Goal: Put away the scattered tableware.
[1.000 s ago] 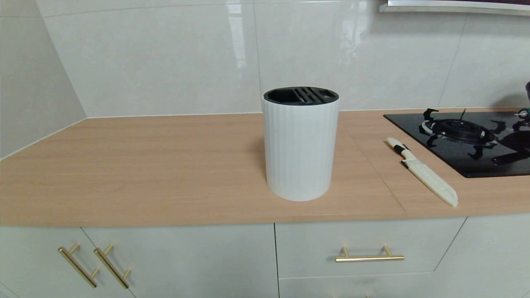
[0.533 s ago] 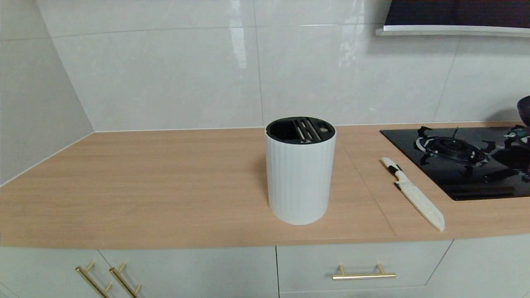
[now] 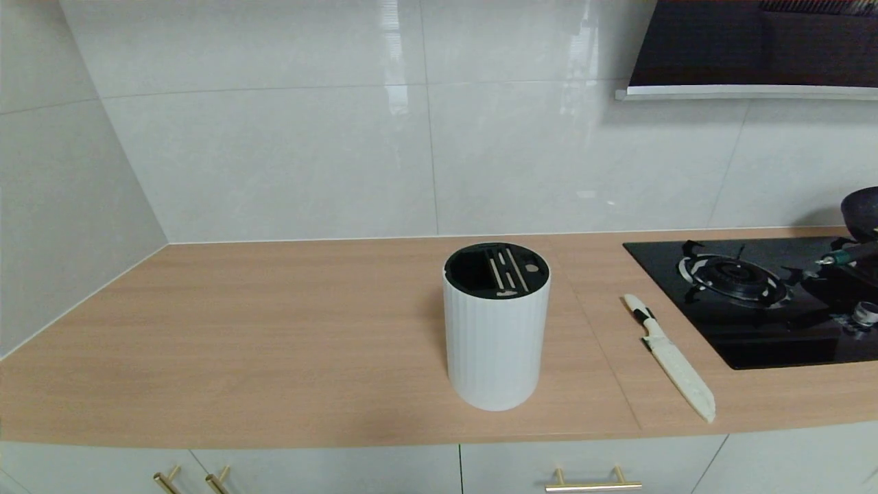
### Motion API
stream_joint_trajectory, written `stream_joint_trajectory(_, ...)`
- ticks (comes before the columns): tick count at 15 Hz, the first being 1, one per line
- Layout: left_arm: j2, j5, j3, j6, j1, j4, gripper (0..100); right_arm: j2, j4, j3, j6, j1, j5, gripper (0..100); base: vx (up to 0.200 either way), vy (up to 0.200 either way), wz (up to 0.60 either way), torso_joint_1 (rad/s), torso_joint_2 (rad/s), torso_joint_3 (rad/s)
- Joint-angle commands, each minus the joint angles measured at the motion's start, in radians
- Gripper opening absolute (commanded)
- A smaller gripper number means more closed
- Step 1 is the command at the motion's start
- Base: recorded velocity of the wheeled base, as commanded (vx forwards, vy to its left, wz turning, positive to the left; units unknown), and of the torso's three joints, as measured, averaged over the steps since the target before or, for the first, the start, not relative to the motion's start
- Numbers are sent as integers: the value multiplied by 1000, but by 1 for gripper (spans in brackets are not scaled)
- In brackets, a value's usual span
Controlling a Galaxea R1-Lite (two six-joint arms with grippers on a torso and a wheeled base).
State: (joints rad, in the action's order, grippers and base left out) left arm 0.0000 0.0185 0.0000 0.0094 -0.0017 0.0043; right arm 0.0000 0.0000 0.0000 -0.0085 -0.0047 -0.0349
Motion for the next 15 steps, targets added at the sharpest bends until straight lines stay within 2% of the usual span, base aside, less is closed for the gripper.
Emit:
stream_joint_trajectory(1, 0, 0, 0, 0, 0, 0, 100, 2, 0, 0, -1, 0, 0, 100, 0, 0, 0, 256, -569, -325)
stream_joint_trajectory(6, 0, 0, 0, 0, 0, 0, 100, 2, 0, 0, 1, 0, 0, 100, 0, 0, 0, 261, -581, -321)
stream_joint_trajectory(11, 0, 0, 0, 0, 0, 0, 100, 0, 0, 0, -1, 0, 0, 100, 0, 0, 0, 189, -404, -217)
stream_joint_trajectory(15, 0, 0, 0, -2, 0, 0, 100, 2, 0, 0, -4, 0, 0, 100, 0, 0, 0, 14, -25, -15)
